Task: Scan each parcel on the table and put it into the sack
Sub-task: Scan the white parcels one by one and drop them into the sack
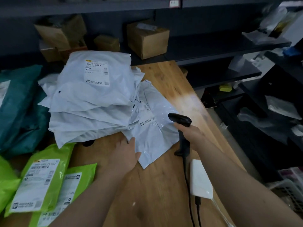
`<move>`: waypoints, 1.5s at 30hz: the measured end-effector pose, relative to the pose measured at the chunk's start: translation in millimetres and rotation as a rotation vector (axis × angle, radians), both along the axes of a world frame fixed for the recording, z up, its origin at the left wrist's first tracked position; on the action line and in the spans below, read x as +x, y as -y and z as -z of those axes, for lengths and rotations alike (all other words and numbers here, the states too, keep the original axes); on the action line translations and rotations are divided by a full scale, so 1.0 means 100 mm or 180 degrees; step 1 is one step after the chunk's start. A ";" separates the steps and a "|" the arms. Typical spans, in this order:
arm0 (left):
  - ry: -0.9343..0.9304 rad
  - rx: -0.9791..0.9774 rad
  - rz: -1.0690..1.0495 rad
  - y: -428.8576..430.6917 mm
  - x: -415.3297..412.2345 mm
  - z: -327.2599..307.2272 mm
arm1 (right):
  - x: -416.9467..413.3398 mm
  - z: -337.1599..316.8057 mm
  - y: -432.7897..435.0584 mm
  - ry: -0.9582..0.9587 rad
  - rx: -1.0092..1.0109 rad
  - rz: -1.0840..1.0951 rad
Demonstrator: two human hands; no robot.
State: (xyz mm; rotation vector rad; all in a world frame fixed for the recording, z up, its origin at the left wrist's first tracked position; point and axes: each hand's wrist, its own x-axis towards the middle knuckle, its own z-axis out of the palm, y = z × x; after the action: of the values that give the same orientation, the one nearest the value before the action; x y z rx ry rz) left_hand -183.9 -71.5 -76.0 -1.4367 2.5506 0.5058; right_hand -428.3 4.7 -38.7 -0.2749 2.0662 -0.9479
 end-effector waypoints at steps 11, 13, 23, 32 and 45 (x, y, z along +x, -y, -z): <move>-0.1325 0.0184 -0.0513 -0.04 0.03 -0.22 | 0.11 -0.33 0.01 0.0421 -0.0799 0.0002; -0.1441 0.0187 -0.0553 -0.05 0.09 -0.33 | 0.15 -0.52 -0.08 0.0383 -0.0856 -0.0152; -0.1454 0.0137 -0.0459 -0.13 0.35 -0.69 | 0.47 -1.14 -0.33 0.0201 -0.1588 -0.0679; -0.0048 -0.1491 0.0209 0.20 0.22 -0.93 | 0.45 -1.07 -0.45 0.0269 -0.1463 -0.0598; -0.1058 -0.0484 -0.0743 -0.43 0.03 -0.63 | 0.03 -0.97 -1.49 0.0053 -0.0721 -0.0536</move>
State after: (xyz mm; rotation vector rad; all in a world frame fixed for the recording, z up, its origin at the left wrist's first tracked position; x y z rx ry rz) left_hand -180.4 -28.8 -12.9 -1.8587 2.7352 0.6463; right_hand -425.6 153.4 58.3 -0.5493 1.8879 -1.0760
